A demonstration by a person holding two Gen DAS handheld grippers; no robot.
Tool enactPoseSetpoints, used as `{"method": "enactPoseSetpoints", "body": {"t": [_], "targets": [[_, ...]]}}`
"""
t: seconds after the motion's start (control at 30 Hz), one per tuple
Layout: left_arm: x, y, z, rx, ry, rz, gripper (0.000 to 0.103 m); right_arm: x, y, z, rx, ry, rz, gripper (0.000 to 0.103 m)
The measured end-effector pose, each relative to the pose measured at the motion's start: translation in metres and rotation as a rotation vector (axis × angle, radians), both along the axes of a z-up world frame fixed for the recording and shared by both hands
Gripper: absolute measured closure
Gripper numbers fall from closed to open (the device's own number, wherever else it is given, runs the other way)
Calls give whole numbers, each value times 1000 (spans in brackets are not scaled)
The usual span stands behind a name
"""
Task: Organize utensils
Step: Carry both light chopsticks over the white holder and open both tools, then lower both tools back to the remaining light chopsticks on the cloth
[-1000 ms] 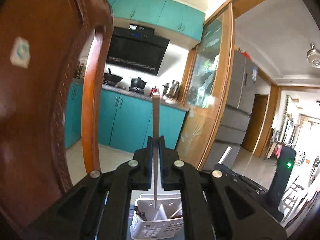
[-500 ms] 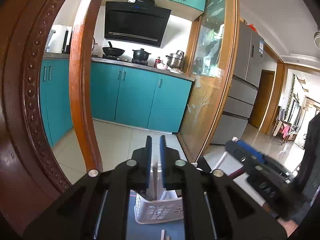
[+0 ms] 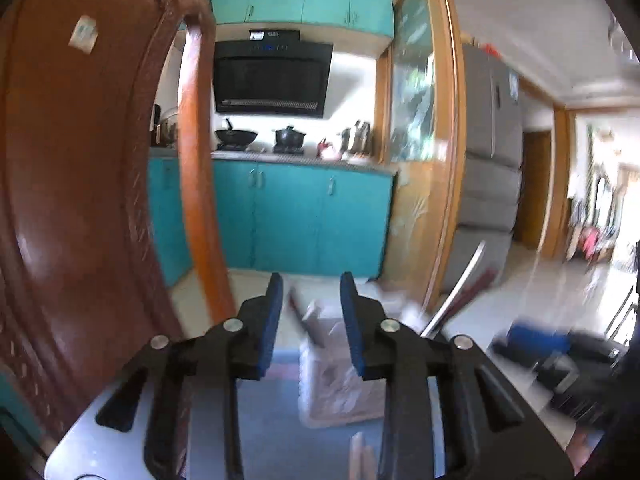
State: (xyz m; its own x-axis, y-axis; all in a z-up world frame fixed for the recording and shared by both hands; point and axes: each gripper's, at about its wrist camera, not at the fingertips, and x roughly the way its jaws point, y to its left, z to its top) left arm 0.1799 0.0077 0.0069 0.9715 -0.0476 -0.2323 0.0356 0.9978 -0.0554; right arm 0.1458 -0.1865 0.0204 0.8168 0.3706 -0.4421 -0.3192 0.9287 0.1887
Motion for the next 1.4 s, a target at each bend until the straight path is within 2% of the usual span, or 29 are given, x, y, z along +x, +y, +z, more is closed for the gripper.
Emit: {"method": "enactPoseSetpoints", "body": {"t": [0.07, 0.1, 0.13, 0.17, 0.2, 0.3, 0.37, 0.5, 0.67, 0.73, 0.8, 1.0, 1.07, 1.17, 1.27, 1.33, 1.4], "targets": [[8, 3, -28, 25, 91, 24, 72, 24, 11, -57, -39, 208, 16, 57], [18, 7, -47, 9, 184, 28, 72, 34, 15, -79, -59, 294, 11, 57], [24, 10, -56, -13, 241, 23, 72, 42, 20, -99, -77, 379, 12, 58], [29, 13, -62, -34, 280, 17, 72, 50, 28, -117, -93, 451, 25, 59], [34, 16, -68, -55, 322, 11, 72, 52, 33, -123, -105, 466, 31, 59], [37, 15, -77, -16, 355, 31, 70, 54, 51, -132, -150, 479, 54, 59], [35, 13, -79, 5, 353, 36, 63, 54, 59, -139, -178, 488, 65, 59], [31, 9, -78, 26, 339, 34, 60, 50, 70, -147, -246, 470, 51, 59], [30, 10, -82, 43, 349, 33, 59, 50, 74, -147, -281, 453, 44, 60], [30, 9, -83, 48, 356, 33, 58, 46, 77, -147, -304, 440, 28, 70], [30, 8, -84, 52, 362, 32, 57, 48, 75, -146, -297, 443, 14, 86], [35, 2, -92, 69, 384, 21, 56, 58, 49, -151, -226, 468, -84, 93], [35, 0, -94, 73, 392, 17, 53, 61, 34, -150, -189, 478, -133, 94], [37, -5, -97, 80, 411, 0, 51, 63, 21, -150, -116, 491, -146, 94], [38, -13, -101, 96, 425, -16, 50, 61, 15, -145, -105, 472, -163, 93], [38, -18, -105, 108, 431, -26, 49, 62, 10, -140, -100, 453, -177, 88], [39, -24, -109, 123, 442, -36, 48, 62, 7, -137, -99, 439, -196, 79]]}}
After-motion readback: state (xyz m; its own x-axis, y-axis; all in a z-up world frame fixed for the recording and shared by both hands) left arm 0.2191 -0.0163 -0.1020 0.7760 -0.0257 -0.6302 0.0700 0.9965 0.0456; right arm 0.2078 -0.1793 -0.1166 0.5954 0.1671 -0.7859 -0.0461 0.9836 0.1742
